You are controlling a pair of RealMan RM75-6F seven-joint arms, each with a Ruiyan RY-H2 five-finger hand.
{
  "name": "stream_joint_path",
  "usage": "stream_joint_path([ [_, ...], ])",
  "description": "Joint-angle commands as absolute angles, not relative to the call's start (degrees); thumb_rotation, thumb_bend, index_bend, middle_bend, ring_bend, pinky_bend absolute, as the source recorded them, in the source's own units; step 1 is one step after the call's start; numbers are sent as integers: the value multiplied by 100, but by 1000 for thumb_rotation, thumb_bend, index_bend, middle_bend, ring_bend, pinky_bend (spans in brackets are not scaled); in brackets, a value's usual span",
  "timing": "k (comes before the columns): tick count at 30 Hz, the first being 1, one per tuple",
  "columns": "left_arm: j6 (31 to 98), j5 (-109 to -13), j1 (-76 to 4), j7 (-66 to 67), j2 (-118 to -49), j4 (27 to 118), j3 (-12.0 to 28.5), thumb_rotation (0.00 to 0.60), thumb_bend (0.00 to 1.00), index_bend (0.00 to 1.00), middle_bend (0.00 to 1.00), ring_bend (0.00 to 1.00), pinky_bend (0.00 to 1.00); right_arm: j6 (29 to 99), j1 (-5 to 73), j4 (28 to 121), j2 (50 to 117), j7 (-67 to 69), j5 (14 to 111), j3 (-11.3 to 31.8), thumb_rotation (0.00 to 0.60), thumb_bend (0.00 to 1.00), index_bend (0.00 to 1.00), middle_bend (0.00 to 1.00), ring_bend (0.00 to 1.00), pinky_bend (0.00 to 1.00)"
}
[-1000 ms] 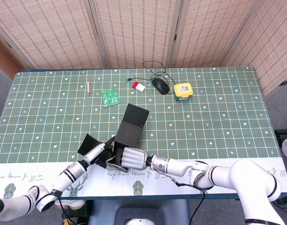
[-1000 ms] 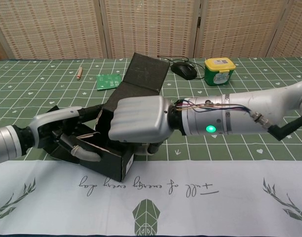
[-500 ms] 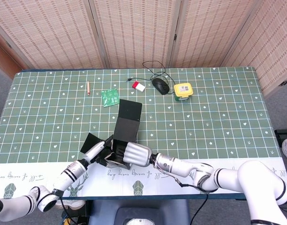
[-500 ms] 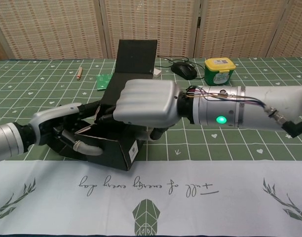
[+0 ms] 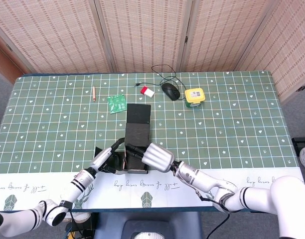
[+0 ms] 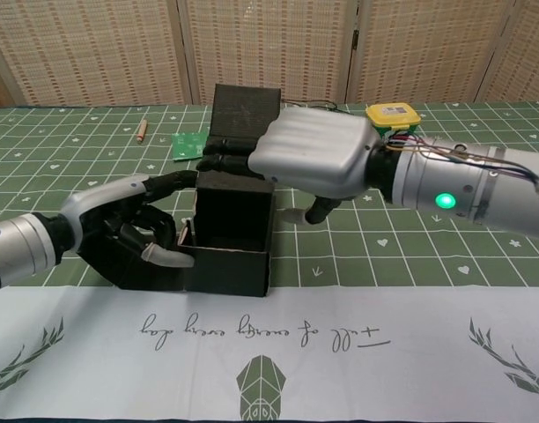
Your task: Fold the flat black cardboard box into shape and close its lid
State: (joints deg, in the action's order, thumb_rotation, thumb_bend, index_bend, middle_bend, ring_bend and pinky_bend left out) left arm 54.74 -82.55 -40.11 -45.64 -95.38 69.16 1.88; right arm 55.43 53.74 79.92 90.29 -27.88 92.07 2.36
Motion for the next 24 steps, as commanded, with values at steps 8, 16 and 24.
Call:
stream_joint_path([
  [8, 5587, -7593, -3806, -2861, -9219, 7784, 577, 600, 36, 0, 0, 456, 506, 6196, 4361, 9231, 8548, -2071, 8234, 242, 600, 259, 0, 10, 665, 953],
  [16, 5482, -7323, -3747, -1817, -8411, 8705, 613, 600, 37, 0, 0, 161, 407, 6459, 3603, 10271, 8396, -1128, 7281, 216, 600, 154, 0, 21, 665, 952],
  [24, 5810, -7219, -3536, -1268, -7913, 9121, 686, 600, 37, 0, 0, 139, 395, 6257, 3209, 10529, 8728, -378, 6172, 375, 600, 88, 0, 20, 665, 951],
])
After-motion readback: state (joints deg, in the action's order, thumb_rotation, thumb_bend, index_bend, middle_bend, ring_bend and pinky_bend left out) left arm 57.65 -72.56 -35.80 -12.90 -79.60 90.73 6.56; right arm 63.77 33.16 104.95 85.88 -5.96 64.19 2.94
